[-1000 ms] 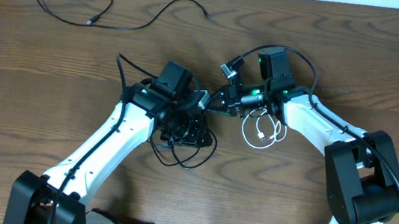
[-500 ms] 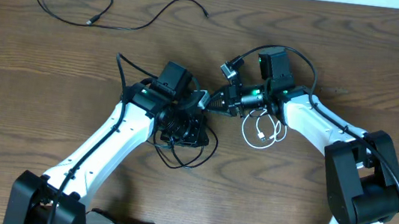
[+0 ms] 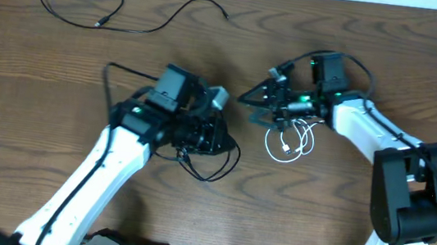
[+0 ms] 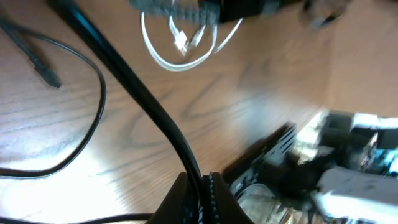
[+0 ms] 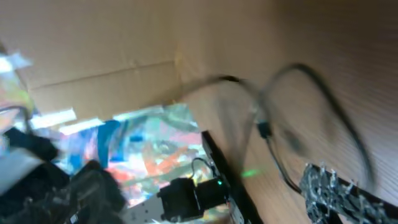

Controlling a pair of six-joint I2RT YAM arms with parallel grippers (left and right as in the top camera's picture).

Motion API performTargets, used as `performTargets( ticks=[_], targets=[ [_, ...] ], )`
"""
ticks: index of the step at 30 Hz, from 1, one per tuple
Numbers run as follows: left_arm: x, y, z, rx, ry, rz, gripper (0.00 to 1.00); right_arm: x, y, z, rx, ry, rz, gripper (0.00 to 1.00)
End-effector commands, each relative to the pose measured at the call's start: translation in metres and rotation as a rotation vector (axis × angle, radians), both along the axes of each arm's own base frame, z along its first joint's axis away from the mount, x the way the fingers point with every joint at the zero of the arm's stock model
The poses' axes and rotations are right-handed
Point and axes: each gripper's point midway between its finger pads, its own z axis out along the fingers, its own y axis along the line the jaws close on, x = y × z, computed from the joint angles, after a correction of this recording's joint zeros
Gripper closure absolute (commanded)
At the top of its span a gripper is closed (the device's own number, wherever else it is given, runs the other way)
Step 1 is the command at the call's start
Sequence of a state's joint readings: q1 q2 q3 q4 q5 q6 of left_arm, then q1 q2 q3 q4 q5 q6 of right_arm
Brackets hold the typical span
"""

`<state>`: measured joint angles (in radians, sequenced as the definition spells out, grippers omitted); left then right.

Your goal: Untangle cables

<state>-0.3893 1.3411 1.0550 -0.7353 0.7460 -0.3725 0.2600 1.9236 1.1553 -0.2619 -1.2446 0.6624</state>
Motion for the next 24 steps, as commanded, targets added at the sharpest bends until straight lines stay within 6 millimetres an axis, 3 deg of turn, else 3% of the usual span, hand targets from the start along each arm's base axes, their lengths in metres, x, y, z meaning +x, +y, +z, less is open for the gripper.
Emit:
performTargets(
  ticks=[1, 2, 3, 8, 13, 19, 24],
  targets=[
    [0.016, 0.018, 0.037, -0.092, -0.008, 0.173, 0.92, -0.006, -0.01, -0.008, -0.065, -0.078, 0.015, 0.02],
    [0.02, 0.022, 0.044, -0.114, -0.023, 0.198, 0.92, -0.011, -0.01, -0.008, -0.072, -0.085, 0.03, 0.02],
    [0.029, 0.032, 0.065, -0.179, -0.062, 0.255, 0.93, -0.02, -0.011, -0.006, -0.076, -0.109, 0.059, 0.02],
    [0.051, 0.059, 0.111, -0.343, -0.081, 0.439, 0.93, -0.04, -0.008, 0.015, -0.063, -0.236, 0.136, 0.03],
    [0.068, 0.082, 0.152, -0.519, -0.022, 0.638, 0.92, -0.065, 0.004, 0.065, -0.012, -0.483, 0.223, 0.1],
    [0.071, 0.082, 0.218, -0.747, -0.066, 0.662, 0.93, -0.091, 0.022, 0.118, -0.027, -0.779, 0.263, 0.11],
    [0.064, 0.085, 0.277, -0.94, -0.138, 0.643, 0.93, -0.09, 0.028, 0.146, -0.151, -0.893, 0.151, 0.12]
  ],
)
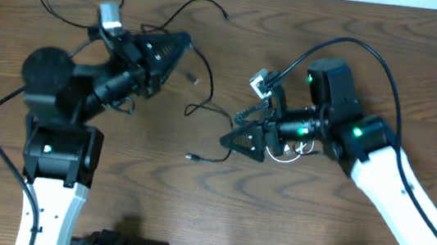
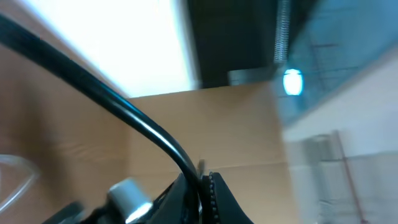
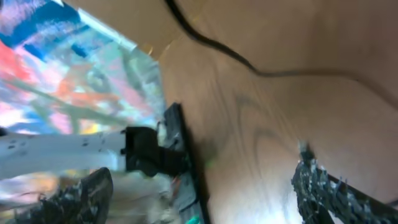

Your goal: Untangle cables

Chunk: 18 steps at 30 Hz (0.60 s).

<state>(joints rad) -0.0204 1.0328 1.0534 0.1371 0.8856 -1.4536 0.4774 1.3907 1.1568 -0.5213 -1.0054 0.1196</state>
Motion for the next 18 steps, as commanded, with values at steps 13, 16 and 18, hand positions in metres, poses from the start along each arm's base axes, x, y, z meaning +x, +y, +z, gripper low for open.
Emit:
performTargets(
  ticks=[13, 16, 18],
  targets=[
    [-0.032, 0.013, 0.083, -0.452, 0.096, -0.023, 0.93, 0.009, 0.029, 0.068, 0.093, -0.277, -0.17, 0.19],
    [-0.036, 0.016, 0.095, -0.462, 0.035, -0.018, 0.92, 0.013, 0.033, 0.066, 0.067, -0.302, -0.22, 0.26],
    [-0.039, 0.017, 0.101, -0.466, 0.004, -0.018, 0.93, 0.013, 0.036, 0.064, 0.057, -0.297, -0.241, 0.32]
  ],
)
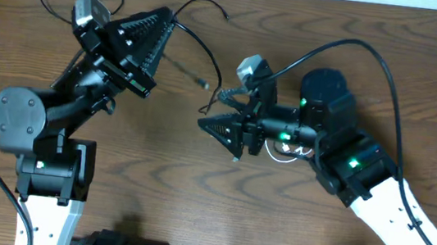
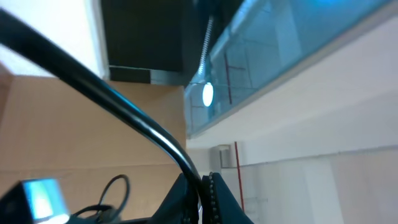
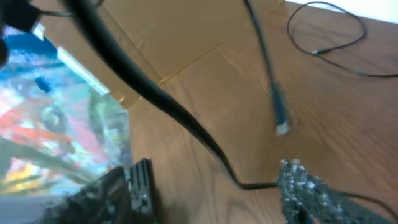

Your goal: Untangle cables

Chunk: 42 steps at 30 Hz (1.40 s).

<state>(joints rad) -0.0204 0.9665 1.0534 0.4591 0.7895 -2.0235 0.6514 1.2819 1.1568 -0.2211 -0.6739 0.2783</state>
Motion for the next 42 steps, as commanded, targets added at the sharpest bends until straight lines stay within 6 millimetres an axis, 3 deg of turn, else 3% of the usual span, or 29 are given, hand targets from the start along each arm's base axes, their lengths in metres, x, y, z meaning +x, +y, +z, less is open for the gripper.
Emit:
performTargets(
  ticks=[1, 7, 14, 23, 28, 34, 42],
  targets=[
    [-0.012, 0.005, 0.02, -0.057, -0.03, 0.007, 0.92, 0.007, 0.002, 0.0, -0.019, -0.009, -0.081, 0.36],
    [-0.012, 0.006, 0.021, -0.06, -0.033, 0.011, 0.92, 0.006, 0.005, -0.001, -0.026, -0.016, -0.094, 0.51],
    [-0.014, 0.006, 0.022, -0.06, -0.037, 0.011, 0.92, 0.012, 0.006, 0.006, 0.006, -0.007, -0.129, 0.53],
    [-0.014, 0.006, 0.022, -0.06, -0.037, 0.011, 0.93, 0.008, 0.023, 0.004, 0.023, -0.011, -0.095, 0.55],
    [-0.014, 0.006, 0.022, -0.06, -0.037, 0.01, 0.92, 0.009, 0.024, 0.008, 0.039, -0.022, -0.095, 0.7],
    [-0.014, 0.006, 0.022, -0.06, -0.037, 0.01, 0.92, 0.009, 0.025, 0.008, 0.042, -0.01, -0.097, 0.96],
    [-0.014, 0.006, 0.022, -0.059, -0.037, 0.011, 0.92, 0.009, 0.024, 0.007, 0.051, 0.039, -0.109, 0.99]
  ],
)
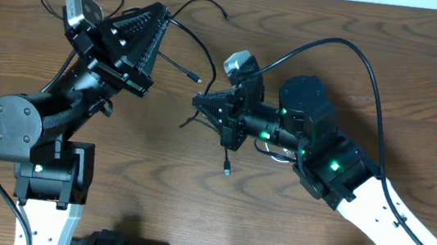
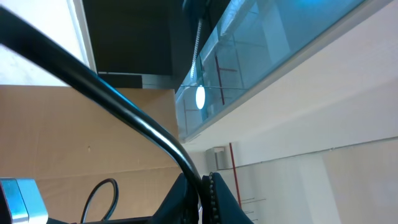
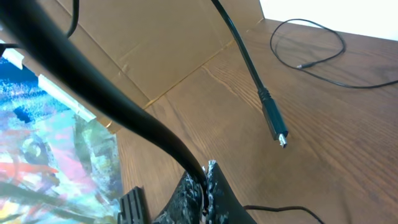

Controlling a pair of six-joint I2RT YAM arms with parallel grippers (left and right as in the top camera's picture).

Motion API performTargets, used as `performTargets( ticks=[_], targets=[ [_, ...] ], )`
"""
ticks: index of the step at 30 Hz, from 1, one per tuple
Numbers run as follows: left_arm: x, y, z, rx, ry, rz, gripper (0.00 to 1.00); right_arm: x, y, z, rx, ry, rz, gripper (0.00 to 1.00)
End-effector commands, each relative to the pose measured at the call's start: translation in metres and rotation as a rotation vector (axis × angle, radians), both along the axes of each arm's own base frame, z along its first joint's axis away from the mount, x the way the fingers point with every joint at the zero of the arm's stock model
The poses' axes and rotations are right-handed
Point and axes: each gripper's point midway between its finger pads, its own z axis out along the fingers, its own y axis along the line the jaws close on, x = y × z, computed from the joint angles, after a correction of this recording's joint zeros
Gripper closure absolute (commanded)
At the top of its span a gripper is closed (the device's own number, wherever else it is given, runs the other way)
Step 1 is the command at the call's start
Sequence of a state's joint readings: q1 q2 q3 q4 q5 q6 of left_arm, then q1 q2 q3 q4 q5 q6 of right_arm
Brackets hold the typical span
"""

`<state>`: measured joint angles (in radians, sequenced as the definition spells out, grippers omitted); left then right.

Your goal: Untangle cables

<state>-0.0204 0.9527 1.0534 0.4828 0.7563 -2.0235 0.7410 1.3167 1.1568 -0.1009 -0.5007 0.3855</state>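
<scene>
My left gripper [image 1: 163, 14] is raised at the upper left, shut on a black cable [image 2: 124, 106] that leaves its tip [image 2: 203, 182]. One plug end [image 1: 196, 78] of that cable hangs in the air between the arms. At mid-table my right gripper [image 1: 198, 100] is shut on a black cable [image 3: 124, 106], pinched between its jaws [image 3: 206, 173]. Below it a strand with a plug [image 1: 227, 170] dangles. The hanging plug [image 3: 273, 124] shows in the right wrist view. A white coiled cable [image 1: 279, 152] lies half hidden under the right arm.
A second thin black cable lies looped on the wooden table [image 1: 191, 218] at the far left back, its other end near the back middle. Cardboard walls stand along the table's left side. The arms' base rail runs along the front edge.
My right gripper was open beside the hanging black cable; now it is shut on it, slightly higher and further back. The left gripper holds almost the same raised spot.
Both grippers were low at mid-table, the left shut on the black cable, the right by the white coil. Then the left held the cable lifted at the upper left, with the right open to the coil's left. Now both grip the black cable in the air.
</scene>
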Motion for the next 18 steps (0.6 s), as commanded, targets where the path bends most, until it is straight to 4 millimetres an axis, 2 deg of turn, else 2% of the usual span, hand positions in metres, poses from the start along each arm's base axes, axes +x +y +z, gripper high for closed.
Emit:
performTargets(
  ticks=[1, 4, 7, 11, 14, 17, 18],
  targets=[
    [-0.009, 0.001, 0.012, -0.042, 0.0, -0.019, 0.92, -0.002, 0.001, 0.0, 0.016, 0.058, -0.007, 0.99],
    [-0.005, 0.001, 0.005, -0.033, 0.027, -0.013, 0.92, -0.005, 0.002, 0.001, 0.039, 0.126, -0.004, 0.99],
    [0.006, 0.001, -0.015, 0.014, 0.092, 0.011, 0.85, -0.008, 0.003, 0.002, 0.067, 0.207, -0.007, 0.99],
    [0.022, 0.001, -0.051, 0.099, 0.192, 0.042, 0.68, -0.013, 0.0, 0.008, 0.096, 0.261, 0.008, 0.99],
    [0.032, 0.001, -0.075, 0.162, 0.244, 0.056, 0.64, -0.017, -0.005, 0.016, 0.117, 0.274, 0.024, 0.99],
    [0.039, 0.001, -0.091, 0.226, 0.258, 0.067, 0.52, -0.018, -0.012, 0.02, 0.121, 0.289, 0.012, 0.99],
    [0.041, 0.001, -0.094, 0.244, 0.256, 0.07, 0.52, -0.019, -0.014, 0.02, 0.121, 0.289, 0.009, 0.99]
  ],
)
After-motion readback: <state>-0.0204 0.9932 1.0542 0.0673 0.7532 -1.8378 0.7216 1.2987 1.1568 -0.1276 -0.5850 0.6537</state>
